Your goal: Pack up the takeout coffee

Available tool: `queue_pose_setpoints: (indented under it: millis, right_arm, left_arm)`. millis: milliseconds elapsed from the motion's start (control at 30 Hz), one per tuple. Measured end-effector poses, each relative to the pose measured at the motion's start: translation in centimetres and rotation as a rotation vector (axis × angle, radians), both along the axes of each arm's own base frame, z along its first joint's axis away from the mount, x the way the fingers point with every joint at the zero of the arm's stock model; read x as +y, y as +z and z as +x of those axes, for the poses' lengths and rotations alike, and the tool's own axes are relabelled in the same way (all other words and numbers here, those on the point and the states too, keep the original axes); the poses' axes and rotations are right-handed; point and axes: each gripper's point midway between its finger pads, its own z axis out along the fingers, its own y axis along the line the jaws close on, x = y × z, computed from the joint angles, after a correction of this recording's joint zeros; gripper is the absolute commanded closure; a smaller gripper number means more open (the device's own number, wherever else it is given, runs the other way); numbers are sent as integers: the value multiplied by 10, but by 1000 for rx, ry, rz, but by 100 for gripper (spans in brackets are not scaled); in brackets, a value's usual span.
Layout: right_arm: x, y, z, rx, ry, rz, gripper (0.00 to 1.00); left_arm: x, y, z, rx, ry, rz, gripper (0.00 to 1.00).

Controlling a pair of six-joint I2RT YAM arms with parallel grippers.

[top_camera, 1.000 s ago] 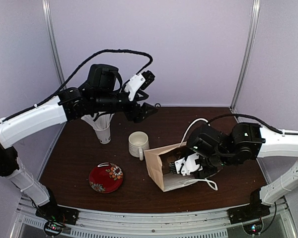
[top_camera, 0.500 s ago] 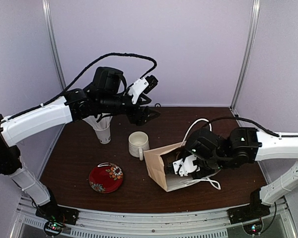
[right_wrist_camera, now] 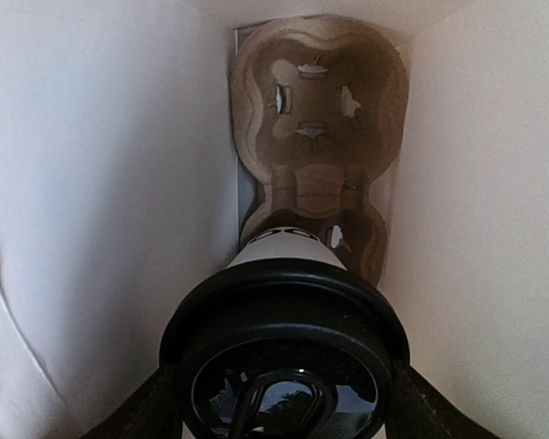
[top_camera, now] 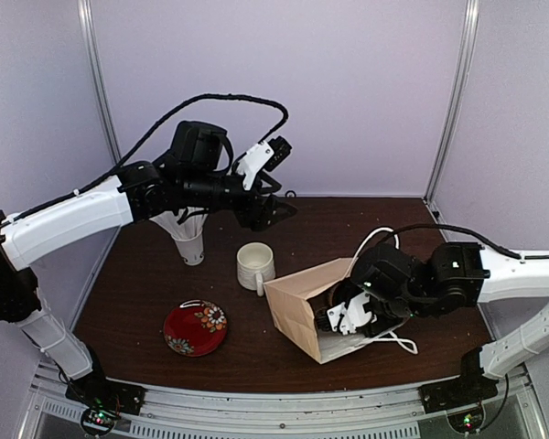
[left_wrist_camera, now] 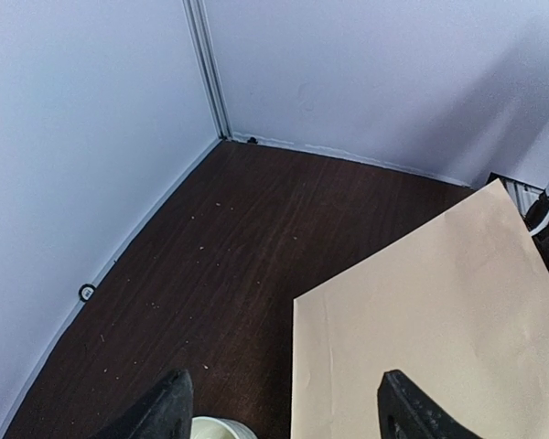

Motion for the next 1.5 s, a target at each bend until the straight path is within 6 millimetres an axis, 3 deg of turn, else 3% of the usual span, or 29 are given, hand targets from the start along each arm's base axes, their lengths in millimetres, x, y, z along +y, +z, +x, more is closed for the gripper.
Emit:
queue_pose_setpoints:
  millis: [167,567,867,1500]
  right_arm:
    - [-6,-11,5,-34,9,-38,64]
    - [-2,-2,22,-94,-21,-2,65]
    - [1,0,31,-106,-40,24,65]
    - [10,-18,52,-70,-71,41,65]
  left_arm:
    - [-3,-5,0,15,-5,4,27]
    - [-12,-26,0,60,-37,32,27]
    - [-14,-26,-3,68,-55,28,27]
    - [-13,-30,-3,72,-54,35,27]
